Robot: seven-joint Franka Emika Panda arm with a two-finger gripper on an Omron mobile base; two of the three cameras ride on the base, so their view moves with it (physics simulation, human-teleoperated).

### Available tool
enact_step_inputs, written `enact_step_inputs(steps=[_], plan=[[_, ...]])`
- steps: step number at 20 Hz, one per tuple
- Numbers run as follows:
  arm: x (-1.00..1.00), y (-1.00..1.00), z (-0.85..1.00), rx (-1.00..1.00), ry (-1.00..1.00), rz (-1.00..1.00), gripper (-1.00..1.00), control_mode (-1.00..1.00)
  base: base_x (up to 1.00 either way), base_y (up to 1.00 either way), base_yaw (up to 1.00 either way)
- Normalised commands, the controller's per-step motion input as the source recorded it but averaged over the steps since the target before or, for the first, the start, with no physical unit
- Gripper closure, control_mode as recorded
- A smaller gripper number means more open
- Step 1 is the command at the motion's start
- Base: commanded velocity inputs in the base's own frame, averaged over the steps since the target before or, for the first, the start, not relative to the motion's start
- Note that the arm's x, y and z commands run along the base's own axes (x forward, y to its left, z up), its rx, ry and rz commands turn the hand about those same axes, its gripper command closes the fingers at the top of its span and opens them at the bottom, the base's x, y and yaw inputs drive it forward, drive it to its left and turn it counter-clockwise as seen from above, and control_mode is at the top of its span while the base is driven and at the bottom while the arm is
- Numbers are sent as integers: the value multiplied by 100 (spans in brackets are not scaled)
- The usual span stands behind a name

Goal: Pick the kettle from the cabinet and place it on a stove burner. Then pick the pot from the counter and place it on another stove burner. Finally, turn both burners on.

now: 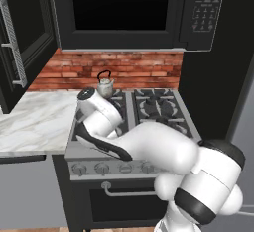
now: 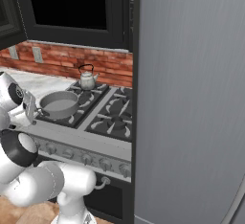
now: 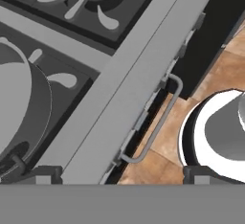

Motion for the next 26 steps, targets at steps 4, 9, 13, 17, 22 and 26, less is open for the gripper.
enact_step_inputs(steps=[4,9,13,17,22,26], plan=[[-29,10,0,-3,0,2,-100,-100,0,0,0],[-18,1,-2,-2,0,2,-100,-100,0,0,0],[-22,0,-5,-5,-6,3,-100,-100,0,0,0],[-44,0,-3,-8,-11,2,-100,-100,0,0,0],[-53,1,-3,-9,-11,1,-100,-100,0,0,0],[-52,0,-3,-8,-9,0,-100,-100,0,0,0]])
